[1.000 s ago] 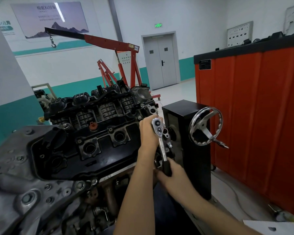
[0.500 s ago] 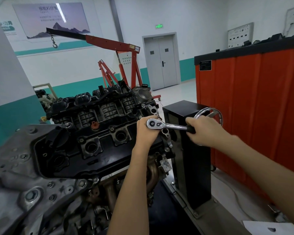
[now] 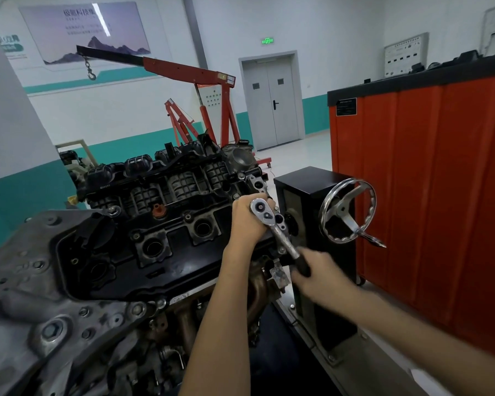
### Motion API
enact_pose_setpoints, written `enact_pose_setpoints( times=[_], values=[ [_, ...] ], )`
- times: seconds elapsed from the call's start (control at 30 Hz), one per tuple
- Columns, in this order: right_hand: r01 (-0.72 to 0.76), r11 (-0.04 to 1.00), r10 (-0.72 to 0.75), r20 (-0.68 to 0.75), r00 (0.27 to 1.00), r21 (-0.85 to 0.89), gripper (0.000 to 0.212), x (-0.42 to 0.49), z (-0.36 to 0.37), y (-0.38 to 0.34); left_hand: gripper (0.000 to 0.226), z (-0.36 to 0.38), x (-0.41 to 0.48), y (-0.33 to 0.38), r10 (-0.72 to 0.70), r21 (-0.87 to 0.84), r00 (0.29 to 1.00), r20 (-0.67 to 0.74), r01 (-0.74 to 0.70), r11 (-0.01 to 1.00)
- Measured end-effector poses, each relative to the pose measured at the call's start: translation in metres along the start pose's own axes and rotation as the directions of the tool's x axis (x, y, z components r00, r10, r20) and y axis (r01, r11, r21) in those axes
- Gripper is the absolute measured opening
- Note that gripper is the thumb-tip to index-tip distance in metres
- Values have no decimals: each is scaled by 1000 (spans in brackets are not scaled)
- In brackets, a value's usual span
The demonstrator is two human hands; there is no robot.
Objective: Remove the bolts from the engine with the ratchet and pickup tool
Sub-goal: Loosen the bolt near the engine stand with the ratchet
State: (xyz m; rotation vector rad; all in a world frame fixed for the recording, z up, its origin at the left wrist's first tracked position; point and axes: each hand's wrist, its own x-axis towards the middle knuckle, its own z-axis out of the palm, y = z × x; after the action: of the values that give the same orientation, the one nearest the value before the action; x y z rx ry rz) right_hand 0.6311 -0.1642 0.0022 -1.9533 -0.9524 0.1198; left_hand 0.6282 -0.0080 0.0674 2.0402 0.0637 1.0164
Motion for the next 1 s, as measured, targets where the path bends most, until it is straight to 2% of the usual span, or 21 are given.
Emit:
enact_pose_setpoints(
  times=[0.07,0.13,0.17,0.23,0.3,0.37,0.4,0.5,0.53,0.6,0.67,0.73,0.8,0.87,0.93,1.0],
  values=[
    [77,953,-53,87,995,-293,10,19,-48,6,54,-2,1,-2,23,12,999,47,-24,1000],
    [157,781,-130,88,988,-604,10,41,-87,-1,49,-3,0,-3,48,71,997,57,-52,996],
    [174,705,-174,70,982,-688,12,49,-97,-5,47,-2,0,-3,53,80,998,44,-57,995],
    [151,686,-201,13,979,-711,15,51,-96,-10,51,0,0,-3,25,37,999,-27,-24,999],
    [86,804,-139,-46,989,-588,16,36,-72,-5,59,2,1,-2,-37,-34,994,-106,34,999],
    [5,956,-31,-85,996,-293,16,11,-34,-1,61,6,2,-1,-74,-71,986,-151,64,995],
    [-34,992,24,-85,996,-121,16,1,-14,-2,59,9,1,0,-80,-77,984,-162,68,995],
    [-88,956,106,-49,993,279,12,-14,37,-14,50,14,0,5,-47,-50,986,-158,40,998],
    [-86,937,105,-38,994,338,7,-16,47,-18,48,14,-1,5,-42,-55,986,-159,33,998],
    [-76,938,92,-30,995,338,6,-15,49,-19,47,12,-1,4,-37,-59,989,-145,29,998],
    [-42,976,44,-5,999,213,17,-10,28,-10,53,9,-1,2,-4,-1,995,-96,4,1000],
    [17,999,-15,62,998,-35,26,3,-11,3,56,4,-1,-1,14,29,999,-44,-12,999],
    [96,939,-64,106,992,-331,22,25,-55,9,60,1,-1,-1,38,54,999,6,-38,998],
    [150,804,-120,90,989,-575,14,46,-87,5,58,0,0,0,46,88,998,35,-49,995],
    [163,737,-162,63,985,-656,13,55,-94,2,51,1,0,2,27,70,1000,-1,-27,997],
    [117,802,-135,13,991,-586,11,44,-74,4,52,1,0,1,-18,9,998,-68,19,1000]
  ],
)
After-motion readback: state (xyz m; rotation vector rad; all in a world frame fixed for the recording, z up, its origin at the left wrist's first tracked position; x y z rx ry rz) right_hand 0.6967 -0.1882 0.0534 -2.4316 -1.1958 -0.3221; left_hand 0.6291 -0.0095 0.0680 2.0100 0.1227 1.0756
